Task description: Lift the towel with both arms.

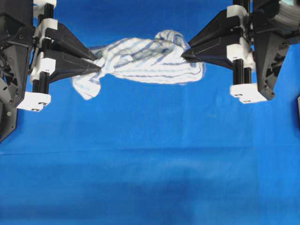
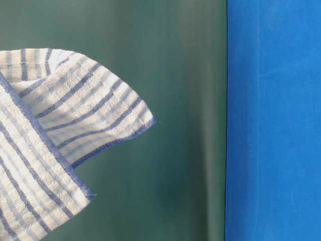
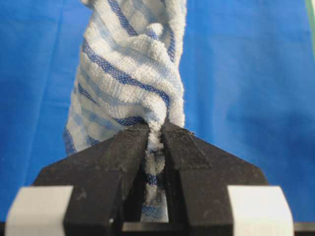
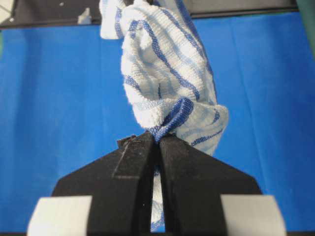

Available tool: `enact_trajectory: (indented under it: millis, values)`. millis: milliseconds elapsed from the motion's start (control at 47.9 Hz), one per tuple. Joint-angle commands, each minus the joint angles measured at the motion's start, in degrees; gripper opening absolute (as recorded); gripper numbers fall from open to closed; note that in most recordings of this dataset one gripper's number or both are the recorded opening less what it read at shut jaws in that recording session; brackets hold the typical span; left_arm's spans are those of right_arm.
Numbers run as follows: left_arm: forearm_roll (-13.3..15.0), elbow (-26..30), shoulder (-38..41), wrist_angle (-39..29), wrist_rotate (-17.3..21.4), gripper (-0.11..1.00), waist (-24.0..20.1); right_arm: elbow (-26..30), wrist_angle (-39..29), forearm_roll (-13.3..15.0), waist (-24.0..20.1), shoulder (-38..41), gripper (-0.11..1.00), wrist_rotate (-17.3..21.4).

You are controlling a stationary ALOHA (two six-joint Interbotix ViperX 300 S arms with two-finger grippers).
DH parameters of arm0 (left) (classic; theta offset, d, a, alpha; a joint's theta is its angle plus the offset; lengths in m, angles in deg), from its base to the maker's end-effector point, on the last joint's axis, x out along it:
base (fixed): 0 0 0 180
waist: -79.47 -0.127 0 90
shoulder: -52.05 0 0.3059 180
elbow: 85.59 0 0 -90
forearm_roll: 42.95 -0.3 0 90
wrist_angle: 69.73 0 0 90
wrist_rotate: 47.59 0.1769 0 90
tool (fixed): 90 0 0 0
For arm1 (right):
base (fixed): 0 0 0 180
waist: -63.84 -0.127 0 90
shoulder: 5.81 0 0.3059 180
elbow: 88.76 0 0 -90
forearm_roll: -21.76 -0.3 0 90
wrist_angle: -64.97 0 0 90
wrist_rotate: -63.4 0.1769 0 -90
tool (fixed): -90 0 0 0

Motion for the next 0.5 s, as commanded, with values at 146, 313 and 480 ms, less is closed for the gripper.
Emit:
enact_trajectory:
  millis: [146, 313, 480]
  values:
    - [-0.09, -0.09, -1.58, 2.02, -0.26, 0.51, -0.44, 1.23, 0.44, 0.7, 0.0, -0.44, 0.29, 0.18]
    - [-0.09, -0.88, -3.08, 2.55, -0.09, 0.9, -0.62, 0.97, 0.44, 2.64, -0.09, -0.44, 0.69, 0.62]
    - [-0.09, -2.29, -3.69, 3.16, -0.53, 0.91, -0.88, 0.26, 0.26, 2.9, 0.0, -0.44, 0.67, 0.79]
